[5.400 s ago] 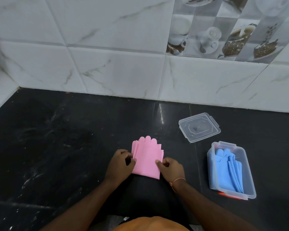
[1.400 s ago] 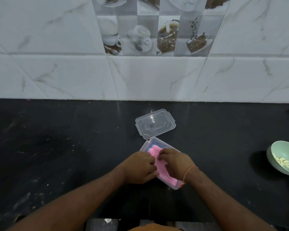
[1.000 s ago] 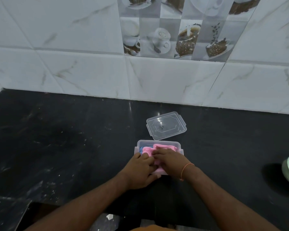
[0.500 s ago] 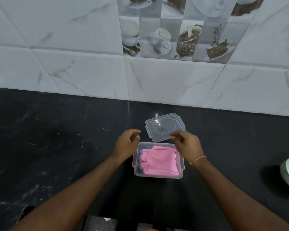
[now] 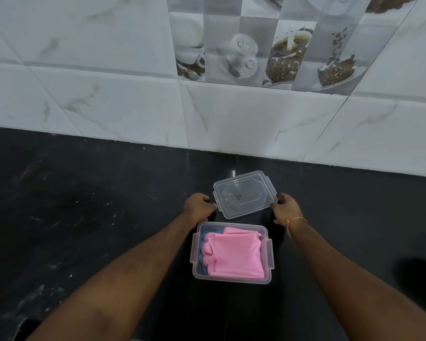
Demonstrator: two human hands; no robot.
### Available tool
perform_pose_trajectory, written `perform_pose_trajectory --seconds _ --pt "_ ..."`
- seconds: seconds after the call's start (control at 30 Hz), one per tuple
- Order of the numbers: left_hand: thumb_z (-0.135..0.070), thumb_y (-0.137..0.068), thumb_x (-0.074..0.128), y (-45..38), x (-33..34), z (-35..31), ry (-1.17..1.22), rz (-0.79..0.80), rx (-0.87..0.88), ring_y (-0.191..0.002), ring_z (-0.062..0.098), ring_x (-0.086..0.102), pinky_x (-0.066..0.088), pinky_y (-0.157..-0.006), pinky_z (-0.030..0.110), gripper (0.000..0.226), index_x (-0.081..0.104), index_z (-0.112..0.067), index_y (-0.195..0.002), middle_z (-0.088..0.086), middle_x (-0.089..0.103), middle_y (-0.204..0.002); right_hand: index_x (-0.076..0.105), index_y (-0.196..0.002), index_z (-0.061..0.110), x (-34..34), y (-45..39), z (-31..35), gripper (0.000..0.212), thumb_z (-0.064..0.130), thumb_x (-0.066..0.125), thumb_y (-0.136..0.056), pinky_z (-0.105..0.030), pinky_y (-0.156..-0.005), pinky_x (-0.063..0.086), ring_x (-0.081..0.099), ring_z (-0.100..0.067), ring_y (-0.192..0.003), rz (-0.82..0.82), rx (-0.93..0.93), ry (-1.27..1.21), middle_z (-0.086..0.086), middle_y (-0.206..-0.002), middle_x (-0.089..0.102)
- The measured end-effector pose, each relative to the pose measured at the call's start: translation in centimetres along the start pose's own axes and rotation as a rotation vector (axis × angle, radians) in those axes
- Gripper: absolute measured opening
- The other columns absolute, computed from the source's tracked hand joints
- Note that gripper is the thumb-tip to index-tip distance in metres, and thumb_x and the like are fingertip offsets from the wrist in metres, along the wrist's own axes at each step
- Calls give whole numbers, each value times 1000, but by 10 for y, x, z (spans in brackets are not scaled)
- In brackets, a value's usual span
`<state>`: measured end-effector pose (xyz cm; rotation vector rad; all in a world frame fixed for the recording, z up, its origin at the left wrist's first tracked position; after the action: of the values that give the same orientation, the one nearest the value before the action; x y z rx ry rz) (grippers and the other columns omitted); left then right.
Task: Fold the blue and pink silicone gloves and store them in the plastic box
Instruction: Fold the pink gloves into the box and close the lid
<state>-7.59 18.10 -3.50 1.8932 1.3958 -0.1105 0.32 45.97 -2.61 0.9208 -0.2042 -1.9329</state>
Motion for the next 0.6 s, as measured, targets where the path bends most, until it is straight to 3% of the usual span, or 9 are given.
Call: perform_pose_trajectory --seconds 0.07,0.17,0.23,0.3,0.4,0.5,0.6 --pt "-15 -96 78 -5 3 -2 -21 4 2 -84 27 76 68 -76 42 6 79 -9 -94 19 81 -103 51 -147 10 2 -6 2 46 15 62 -103 -52 -85 64 61 -24 -91 18 13 -10 -7 -120 60" --pt "-14 -95 79 -13 2 -3 -25 21 -10 -74 18 70 63 -63 30 10 85 -6 -99 15 82 -96 54 -142 8 7 -11 11 41 13 62 -102 -50 -81 64 58 -24 -99 46 21 -40 1 -105 57" --pt "-12 -96 78 -14 -1 3 24 23 -24 -73 17 69 63 -66 29 11 83 -2 -100 14 79 -91 53 -145 10 11 -6 17 43 15 61 -103 -46 -79 63 58 -23 -103 59 7 -86 1 -112 58" --pt "-13 -96 78 -17 2 6 55 38 -30 -67 13 67 59 -59 25 10 80 -4 -100 10 75 -84 51 -150 16 9 -6 16 47 19 59 -104 -41 -77 62 58 -22 -108 70 55 -156 -1 -128 59" --pt "-15 -97 77 -15 0 11 75 0 21 -59 12 65 52 -49 22 3 77 -13 -98 4 75 -76 63 -136 23 8 0 13 34 27 53 -104 -38 -76 60 60 -21 -114 94 134 -310 -2 -132 65" --pt "-18 -101 72 -8 -13 10 137 -70 119 -49 11 62 50 -44 23 4 76 -19 -100 0 79 -74 74 -113 23 8 8 23 30 31 48 -100 -41 -82 56 61 -20 -122 114 190 -492 0 -123 71" --pt "-16 -103 70 6 -19 8 159 -128 226 -48 9 67 53 -45 21 7 75 -21 -106 -4 82 -81 69 -126 24 12 20 21 35 37 42 -108 -48 -107 49 58 -19 -133 152 197 -676 4 -129 71"
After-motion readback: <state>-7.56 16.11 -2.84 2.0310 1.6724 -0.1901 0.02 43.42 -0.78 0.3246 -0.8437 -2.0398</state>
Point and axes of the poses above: each hand's wrist, its own y-axis away from the middle knuckle, its own x-axis out of the palm, z = x × y, the point moved 4 cm from there along -y, towards the middle knuckle
